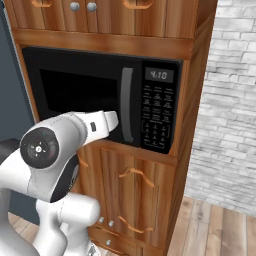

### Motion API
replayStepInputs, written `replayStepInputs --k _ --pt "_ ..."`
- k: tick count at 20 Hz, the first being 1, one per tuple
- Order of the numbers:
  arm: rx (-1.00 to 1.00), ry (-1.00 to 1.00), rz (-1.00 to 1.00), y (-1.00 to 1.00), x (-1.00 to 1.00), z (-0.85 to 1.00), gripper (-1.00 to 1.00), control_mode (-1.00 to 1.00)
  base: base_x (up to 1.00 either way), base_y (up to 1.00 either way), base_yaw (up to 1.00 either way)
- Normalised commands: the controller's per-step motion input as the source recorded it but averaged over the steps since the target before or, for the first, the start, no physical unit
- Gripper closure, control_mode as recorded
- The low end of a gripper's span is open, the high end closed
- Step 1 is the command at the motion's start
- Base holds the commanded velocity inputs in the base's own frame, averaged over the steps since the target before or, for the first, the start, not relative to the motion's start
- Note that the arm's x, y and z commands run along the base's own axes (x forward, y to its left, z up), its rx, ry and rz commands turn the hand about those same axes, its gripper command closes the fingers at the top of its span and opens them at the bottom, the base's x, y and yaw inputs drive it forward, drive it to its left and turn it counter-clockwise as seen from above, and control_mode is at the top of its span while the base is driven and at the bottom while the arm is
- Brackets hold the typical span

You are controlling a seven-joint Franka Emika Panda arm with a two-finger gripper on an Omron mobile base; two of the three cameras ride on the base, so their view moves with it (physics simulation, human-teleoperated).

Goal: Pick the marshmallow from the counter and place it in the microwave. Then turn on the microwave.

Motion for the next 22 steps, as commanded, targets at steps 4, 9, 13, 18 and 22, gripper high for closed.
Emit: replayStepInputs --k 4,9,13,18,22 --pt "0.14 -0.01 0.00 0.00 -0.05 -0.03 1.00 -1.00 0.00 0.00 0.00" --pt "0.18 0.00 0.00 0.00 -0.09 -0.04 1.00 -1.00 0.00 0.00 0.00" --pt "0.22 0.00 0.00 -0.02 -0.16 0.00 1.00 -1.00 0.00 0.00 0.00" --pt "0.25 0.00 -0.01 -0.04 -0.14 0.00 1.00 -1.00 0.00 0.00 0.00" --pt "0.32 0.00 -0.01 -0.07 -0.10 0.00 1.00 -1.00 0.00 0.00 0.00"
